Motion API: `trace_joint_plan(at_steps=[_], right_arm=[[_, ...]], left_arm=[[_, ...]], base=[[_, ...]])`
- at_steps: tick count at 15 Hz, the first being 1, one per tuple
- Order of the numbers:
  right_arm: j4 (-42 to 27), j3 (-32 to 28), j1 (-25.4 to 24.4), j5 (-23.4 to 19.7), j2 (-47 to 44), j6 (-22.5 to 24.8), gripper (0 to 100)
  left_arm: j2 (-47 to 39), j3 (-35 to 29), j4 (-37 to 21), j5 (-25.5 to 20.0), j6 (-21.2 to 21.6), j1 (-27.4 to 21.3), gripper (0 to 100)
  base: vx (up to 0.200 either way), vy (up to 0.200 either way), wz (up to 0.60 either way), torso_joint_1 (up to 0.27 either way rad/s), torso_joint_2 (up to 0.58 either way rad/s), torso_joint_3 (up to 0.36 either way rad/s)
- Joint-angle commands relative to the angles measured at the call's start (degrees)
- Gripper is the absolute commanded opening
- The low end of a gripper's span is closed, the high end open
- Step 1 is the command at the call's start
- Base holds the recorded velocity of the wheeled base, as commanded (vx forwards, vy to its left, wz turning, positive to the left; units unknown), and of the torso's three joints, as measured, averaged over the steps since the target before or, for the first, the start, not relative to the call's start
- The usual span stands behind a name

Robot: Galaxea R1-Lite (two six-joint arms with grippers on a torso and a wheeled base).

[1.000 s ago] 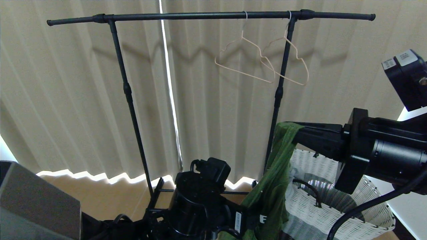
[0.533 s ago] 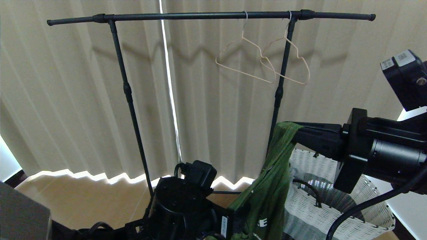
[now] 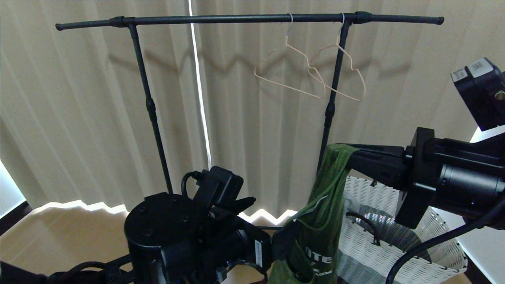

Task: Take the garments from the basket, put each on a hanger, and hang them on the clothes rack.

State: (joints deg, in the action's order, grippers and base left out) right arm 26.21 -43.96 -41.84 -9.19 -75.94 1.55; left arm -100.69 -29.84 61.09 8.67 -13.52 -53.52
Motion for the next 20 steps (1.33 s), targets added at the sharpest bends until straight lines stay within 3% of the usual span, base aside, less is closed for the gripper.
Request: trace_joint_plan(at_steps=[1, 6, 9, 14, 20], right_arm=[[0.0, 0.1, -0.1, 0.0, 0.1, 0.0, 0], [0.0, 0.0, -0.1, 0.0, 0.1, 0.0, 0], [-0.1, 0.2, -0.1, 0.0, 0.0, 0.0, 0], [-0.1, 0.4, -1.4, 0.0, -0.1, 0.0, 0], [-0.1, -1.2, -1.2, 0.1, -0.6, 0.0, 0]], left_arm=[[0.4, 0.0, 0.7, -0.3, 0.1, 0.1, 100], [0.7, 2.0, 5.8, -2.3, 1.2, 0.0, 100], [0.6, 7.3, 15.0, -9.1, 6.8, 0.2, 100], [-7.0, 4.8, 19.5, -9.3, 7.4, 3.2, 100], [-5.9, 14.0, 22.0, -9.6, 9.4, 3.3, 100]], base=[[0.000, 0.000, 0.00, 0.000, 0.00, 0.000], [0.000, 0.000, 0.00, 0.000, 0.00, 0.000], [0.000, 0.000, 0.00, 0.000, 0.00, 0.000], [0.000, 0.000, 0.00, 0.000, 0.00, 0.000], [0.000, 0.000, 0.00, 0.000, 0.00, 0.000]])
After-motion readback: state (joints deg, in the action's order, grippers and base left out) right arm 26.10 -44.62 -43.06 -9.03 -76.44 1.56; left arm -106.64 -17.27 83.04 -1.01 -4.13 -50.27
